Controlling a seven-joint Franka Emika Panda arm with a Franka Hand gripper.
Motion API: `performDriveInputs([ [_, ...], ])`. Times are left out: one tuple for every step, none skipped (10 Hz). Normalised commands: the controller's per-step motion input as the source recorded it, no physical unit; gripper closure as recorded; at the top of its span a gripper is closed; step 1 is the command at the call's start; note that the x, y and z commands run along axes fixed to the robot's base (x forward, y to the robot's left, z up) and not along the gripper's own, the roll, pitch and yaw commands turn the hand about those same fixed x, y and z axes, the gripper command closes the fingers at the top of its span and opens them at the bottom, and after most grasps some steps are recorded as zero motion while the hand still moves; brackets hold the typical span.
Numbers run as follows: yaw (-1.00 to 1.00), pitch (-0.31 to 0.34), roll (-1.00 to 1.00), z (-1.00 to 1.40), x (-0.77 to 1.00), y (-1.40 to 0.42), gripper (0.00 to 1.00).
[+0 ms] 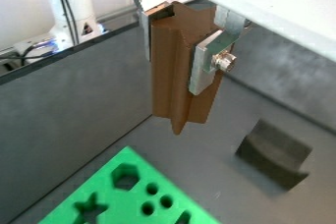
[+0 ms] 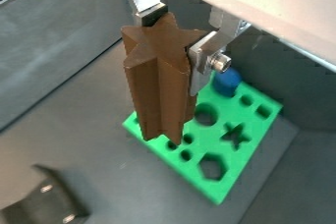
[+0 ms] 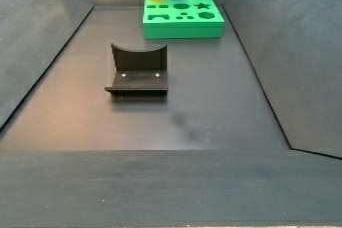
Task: Pick up the star object. Move up. Place the star object on the fixture. Regrasp the star object. Move to above the board. Insert the star object.
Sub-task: Move to above the board, then insert the star object.
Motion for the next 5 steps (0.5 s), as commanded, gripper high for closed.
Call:
performDriveInputs([
  [0.00,-0.031,-0.42,0.00,-0.08,-0.02,1.00],
  [0.00,-0.038,-0.25,0.00,-0.06,0.00,1.00],
  [0.00,0.000,0.00,0.00,0.02,0.00,1.00],
  [-0.05,-0.024,0.00,0.00,-0.05,0.00,1.00],
  [-0.29,-0.107,0.00,-0.05,-0.21,-0.06,1.00],
])
